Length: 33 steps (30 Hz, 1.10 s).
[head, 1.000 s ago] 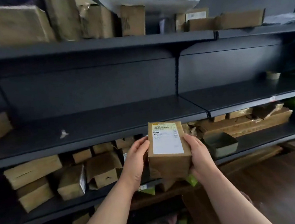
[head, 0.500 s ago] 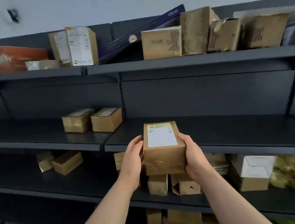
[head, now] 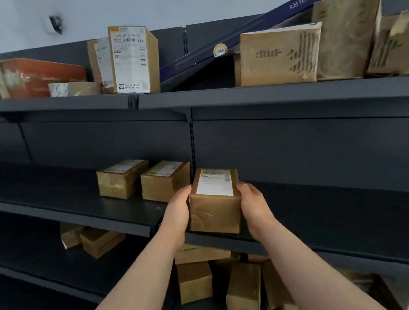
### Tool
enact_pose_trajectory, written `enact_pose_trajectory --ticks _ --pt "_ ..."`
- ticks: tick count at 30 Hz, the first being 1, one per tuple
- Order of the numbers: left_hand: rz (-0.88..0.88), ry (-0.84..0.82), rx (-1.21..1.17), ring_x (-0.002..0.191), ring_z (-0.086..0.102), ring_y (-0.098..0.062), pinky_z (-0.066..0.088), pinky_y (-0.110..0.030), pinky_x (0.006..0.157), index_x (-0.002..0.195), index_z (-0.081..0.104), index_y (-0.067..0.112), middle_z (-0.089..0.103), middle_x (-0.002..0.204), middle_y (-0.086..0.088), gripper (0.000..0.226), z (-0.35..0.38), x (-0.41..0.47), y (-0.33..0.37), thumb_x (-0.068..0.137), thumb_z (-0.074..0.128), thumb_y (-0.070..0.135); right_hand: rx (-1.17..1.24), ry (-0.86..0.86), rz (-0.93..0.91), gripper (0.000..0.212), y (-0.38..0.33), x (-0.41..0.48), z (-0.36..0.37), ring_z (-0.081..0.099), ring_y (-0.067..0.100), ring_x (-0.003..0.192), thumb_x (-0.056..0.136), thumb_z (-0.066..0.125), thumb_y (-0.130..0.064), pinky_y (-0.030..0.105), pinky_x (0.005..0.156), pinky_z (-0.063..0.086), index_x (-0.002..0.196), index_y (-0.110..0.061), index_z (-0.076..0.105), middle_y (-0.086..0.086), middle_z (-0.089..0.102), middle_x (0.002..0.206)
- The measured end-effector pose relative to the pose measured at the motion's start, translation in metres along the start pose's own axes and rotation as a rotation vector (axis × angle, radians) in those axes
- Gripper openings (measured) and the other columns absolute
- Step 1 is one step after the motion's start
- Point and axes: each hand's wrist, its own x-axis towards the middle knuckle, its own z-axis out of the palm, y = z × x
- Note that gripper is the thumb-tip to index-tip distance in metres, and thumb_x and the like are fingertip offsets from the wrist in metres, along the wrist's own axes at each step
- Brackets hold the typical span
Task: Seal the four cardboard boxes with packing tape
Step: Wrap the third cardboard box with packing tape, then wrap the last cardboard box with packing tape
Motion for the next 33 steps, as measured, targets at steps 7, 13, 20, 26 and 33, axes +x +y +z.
enact_pose_trajectory --ticks 7,13,20,26,33 --pt "-0.068 0.040 -0.012 0.087 0.061 -0.018 0.044 -0.033 0.081 0.098 0.062 0.022 0.067 0.091 -0.003 0.029 0.013 0.086 0.003 0.096 0.046 0.046 -0.050 0.036 0.015 0.043 -0.003 0.081 0.021 0.049 0.023 0.120 0.103 0.033 -0.032 0.033 0.091 0.038 0.143 -0.021 0.044 0.005 0.052 0.138" --pt "-0.096 0.022 0.030 0.084 0.056 -0.015 0.042 -0.030 0.073 0.119 0.057 0.020 0.062 0.092 -0.001 0.035 0.011 0.128 -0.003 0.098 0.043 0.044 -0.086 0.070 0.065 0.043 0.003 0.116 0.036 0.050 0.026 0.122 0.103 0.033 -0.031 0.035 0.094 0.042 0.144 -0.019 0.043 0.007 0.052 0.137" --pt "-0.066 -0.102 0.124 0.089 0.056 -0.013 0.042 -0.028 0.070 0.119 0.059 0.026 0.063 0.101 0.002 0.032 -0.001 0.153 -0.005 0.100 0.038 0.041 -0.102 0.167 0.065 0.042 0.005 0.124 0.052 0.051 0.024 0.118 0.104 0.034 -0.033 0.034 0.088 0.042 0.142 -0.020 0.045 0.006 0.054 0.134" --pt "0.028 -0.109 0.240 0.131 0.043 -0.023 0.034 -0.037 0.109 0.146 0.036 0.030 0.043 0.146 0.000 0.047 -0.013 0.164 -0.001 0.101 0.038 0.041 -0.092 0.271 0.041 0.041 -0.002 0.109 0.060 0.049 0.023 0.120 0.104 0.037 -0.033 0.033 0.089 0.038 0.142 -0.019 0.043 0.005 0.052 0.136" --pt "0.451 -0.182 0.397 0.143 0.026 -0.013 0.021 -0.028 0.113 0.151 0.026 0.025 0.025 0.157 0.007 0.052 -0.008 0.144 0.018 0.102 0.041 0.032 -0.140 0.405 -0.056 0.045 -0.011 0.075 0.049 0.042 0.021 0.132 0.102 0.042 -0.031 0.031 0.100 0.033 0.145 -0.019 0.040 0.001 0.047 0.144"
